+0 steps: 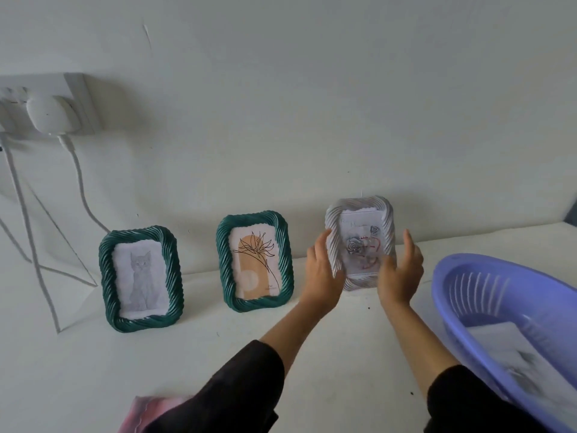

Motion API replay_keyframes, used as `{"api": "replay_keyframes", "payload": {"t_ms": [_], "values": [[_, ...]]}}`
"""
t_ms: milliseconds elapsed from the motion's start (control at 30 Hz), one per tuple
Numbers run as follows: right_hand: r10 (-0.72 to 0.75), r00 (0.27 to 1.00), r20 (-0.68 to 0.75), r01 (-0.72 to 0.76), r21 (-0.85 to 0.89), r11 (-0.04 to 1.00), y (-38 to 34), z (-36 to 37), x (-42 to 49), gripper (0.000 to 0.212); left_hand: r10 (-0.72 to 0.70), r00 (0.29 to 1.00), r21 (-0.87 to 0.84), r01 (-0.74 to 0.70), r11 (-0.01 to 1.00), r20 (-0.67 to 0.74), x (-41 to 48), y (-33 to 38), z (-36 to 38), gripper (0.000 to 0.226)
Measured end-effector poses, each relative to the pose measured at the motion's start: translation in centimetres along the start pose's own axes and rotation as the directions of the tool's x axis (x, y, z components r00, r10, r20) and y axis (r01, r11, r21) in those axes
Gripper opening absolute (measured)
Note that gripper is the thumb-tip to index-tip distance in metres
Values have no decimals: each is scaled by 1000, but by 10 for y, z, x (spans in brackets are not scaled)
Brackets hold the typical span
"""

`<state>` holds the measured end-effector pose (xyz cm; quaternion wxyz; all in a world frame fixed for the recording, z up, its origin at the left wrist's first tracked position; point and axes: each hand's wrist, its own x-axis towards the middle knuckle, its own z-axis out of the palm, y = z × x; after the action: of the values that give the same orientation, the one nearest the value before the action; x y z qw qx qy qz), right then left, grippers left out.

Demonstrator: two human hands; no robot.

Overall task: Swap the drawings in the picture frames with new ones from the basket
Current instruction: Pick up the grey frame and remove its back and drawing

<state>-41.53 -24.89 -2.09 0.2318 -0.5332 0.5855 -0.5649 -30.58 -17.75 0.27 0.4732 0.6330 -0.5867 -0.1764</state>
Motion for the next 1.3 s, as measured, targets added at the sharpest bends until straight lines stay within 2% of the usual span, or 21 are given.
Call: {"api": "replay_keyframes", "payload": {"t_ms": [100, 200, 267, 400, 567, 667, 800, 1067, 1200, 1300], "values": [[46, 991, 126, -49, 19, 999, 17, 0, 14, 60, -153, 985, 31, 152, 988, 75, 20, -9, 8, 87], [57, 958, 281, -103, 150, 983, 27, 0, 18, 63, -153, 979, 8, 154, 988, 135, 32, -18, 7, 87], [46, 951, 306, -105, 179, 978, 29, 0, 18, 63, -137, 978, -26, 143, 989, 159, 37, -18, 6, 80], [57, 961, 269, -107, 174, 979, 28, 0, 12, 65, -144, 983, -2, 145, 989, 115, 35, -16, 2, 72], [55, 957, 285, -116, 204, 972, 25, -9, 0, 60, -96, 989, -2, 97, 995, 112, 13, -9, -10, 73], [12, 953, 301, -92, 252, 963, 15, -20, -15, 56, -122, 990, -22, 124, 992, 69, -2, -5, -22, 75], [-51, 933, 356, -72, 324, 943, 0, -43, -37, 53, -163, 987, -54, 162, 985, -10, -25, -3, -37, 75], [-58, 836, 546, -191, 389, 901, -33, -97, -74, 50, -209, 974, -229, 184, 956, -91, -92, 6, -63, 56], [-96, 843, 530, -101, 331, 938, -54, -126, -96, 39, -284, 956, -248, 258, 934, -73, -127, 11, -69, 45], [-177, 836, 520, 77, 207, 975, -74, -145, -113, 35, -366, 930, -205, 353, 913, -29, -148, 25, -68, 40]]}}
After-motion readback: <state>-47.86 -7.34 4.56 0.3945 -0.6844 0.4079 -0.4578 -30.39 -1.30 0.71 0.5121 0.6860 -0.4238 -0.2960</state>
